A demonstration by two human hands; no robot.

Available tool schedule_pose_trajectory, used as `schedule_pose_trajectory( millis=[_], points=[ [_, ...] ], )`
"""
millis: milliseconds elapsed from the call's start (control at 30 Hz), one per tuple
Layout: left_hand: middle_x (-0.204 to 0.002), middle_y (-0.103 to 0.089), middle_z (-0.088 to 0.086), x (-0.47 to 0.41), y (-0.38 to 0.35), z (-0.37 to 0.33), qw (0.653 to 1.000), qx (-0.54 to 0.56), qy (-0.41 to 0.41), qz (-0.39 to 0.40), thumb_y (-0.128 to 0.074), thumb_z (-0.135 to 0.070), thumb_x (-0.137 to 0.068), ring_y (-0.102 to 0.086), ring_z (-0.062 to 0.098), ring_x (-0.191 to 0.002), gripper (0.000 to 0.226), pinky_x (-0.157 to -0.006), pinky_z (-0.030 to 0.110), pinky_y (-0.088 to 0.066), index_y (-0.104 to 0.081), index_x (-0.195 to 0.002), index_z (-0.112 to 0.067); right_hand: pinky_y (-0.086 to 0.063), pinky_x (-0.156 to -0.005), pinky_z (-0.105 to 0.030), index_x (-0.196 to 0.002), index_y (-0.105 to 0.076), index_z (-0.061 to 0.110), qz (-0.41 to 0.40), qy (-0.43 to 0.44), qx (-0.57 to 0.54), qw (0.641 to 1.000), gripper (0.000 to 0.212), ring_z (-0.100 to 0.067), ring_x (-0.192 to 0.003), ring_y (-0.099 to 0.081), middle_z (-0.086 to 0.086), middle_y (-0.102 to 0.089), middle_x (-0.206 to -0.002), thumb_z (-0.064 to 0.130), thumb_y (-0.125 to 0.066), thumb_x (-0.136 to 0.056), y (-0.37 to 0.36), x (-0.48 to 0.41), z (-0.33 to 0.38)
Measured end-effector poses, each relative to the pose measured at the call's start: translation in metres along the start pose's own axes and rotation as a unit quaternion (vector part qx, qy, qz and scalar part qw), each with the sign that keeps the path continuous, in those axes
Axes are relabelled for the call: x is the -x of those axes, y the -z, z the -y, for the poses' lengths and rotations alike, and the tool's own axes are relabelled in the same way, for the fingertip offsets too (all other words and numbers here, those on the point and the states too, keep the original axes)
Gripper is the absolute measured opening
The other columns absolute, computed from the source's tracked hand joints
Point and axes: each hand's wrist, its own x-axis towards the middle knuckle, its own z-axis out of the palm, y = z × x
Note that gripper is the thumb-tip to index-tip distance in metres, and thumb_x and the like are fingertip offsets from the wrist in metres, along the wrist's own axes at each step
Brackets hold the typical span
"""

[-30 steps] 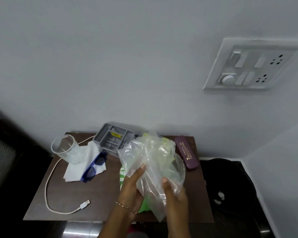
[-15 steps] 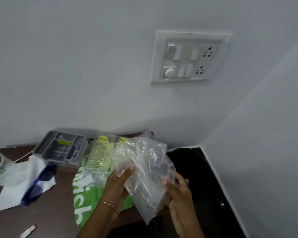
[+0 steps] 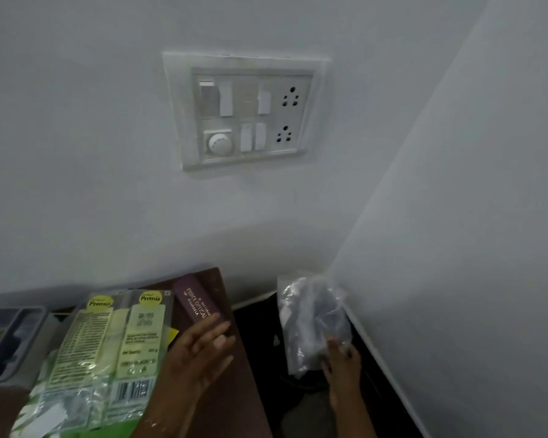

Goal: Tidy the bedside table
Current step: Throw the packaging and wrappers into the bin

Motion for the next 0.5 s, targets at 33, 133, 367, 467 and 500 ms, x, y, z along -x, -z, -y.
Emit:
schedule_pose_trajectory(
  millis=[33, 133, 367, 467, 500],
  points=[
    [-0.101, -0.074, -0.001, 0.004, 0.009, 0.000, 1.000, -0.013, 0.000, -0.008, -0.091, -0.047, -0.013, -0.071, 0.013, -0.084, 0.100, -0.065, 0.025, -0.058, -0.062, -0.105, -0.020, -0.053, -0.069, -0.037, -0.107, -0.059, 0.004, -0.036, -0.030, 0.051, 0.998, 0.036, -0.029, -0.084, -0.062, -0.023, -0.061, -0.114, 0.025, -0.071, -0.081, 0.003, -0.015, -0.016],
    [-0.101, -0.073, 0.000, 0.016, 0.037, -0.003, 0.999, -0.030, 0.001, -0.042, -0.085, -0.025, -0.050, -0.072, 0.008, -0.076, 0.055, -0.059, 0.021, -0.057, -0.063, -0.101, -0.022, -0.047, -0.095, -0.051, -0.124, -0.052, -0.004, -0.128, -0.096, 0.221, 0.962, 0.074, -0.041, -0.112, -0.054, -0.026, -0.053, -0.129, 0.046, -0.073, -0.074, 0.022, -0.049, -0.067],
    [-0.080, -0.074, -0.012, 0.044, 0.085, -0.013, 0.987, -0.047, 0.012, -0.151, -0.043, -0.004, -0.093, -0.070, 0.002, -0.066, 0.026, -0.057, 0.016, -0.054, -0.061, -0.097, -0.022, -0.048, -0.090, -0.045, -0.103, -0.064, -0.011, -0.175, -0.103, 0.186, 0.961, 0.041, -0.041, -0.096, -0.061, -0.026, -0.065, -0.109, 0.026, -0.061, -0.086, 0.017, -0.017, -0.073],
    [-0.083, -0.074, -0.011, 0.057, 0.108, -0.014, 0.979, -0.063, -0.011, -0.193, -0.045, -0.006, -0.092, -0.071, 0.005, -0.073, 0.025, -0.067, 0.024, -0.057, -0.062, -0.099, -0.023, -0.045, -0.075, -0.035, -0.084, -0.065, -0.008, -0.154, -0.030, 0.149, 0.976, 0.024, -0.028, -0.079, -0.056, -0.019, -0.067, -0.090, 0.015, -0.057, -0.086, -0.004, 0.014, -0.063],
    [-0.088, -0.073, -0.009, 0.061, 0.116, -0.014, 0.974, -0.072, -0.017, -0.213, -0.047, -0.007, -0.092, -0.070, 0.008, -0.078, 0.024, -0.071, 0.027, -0.054, -0.062, -0.102, -0.022, -0.042, -0.073, -0.033, -0.082, -0.064, -0.006, -0.142, 0.004, 0.147, 0.979, 0.020, -0.027, -0.079, -0.054, -0.018, -0.064, -0.086, 0.010, -0.054, -0.088, -0.016, 0.028, -0.057]
  ],
)
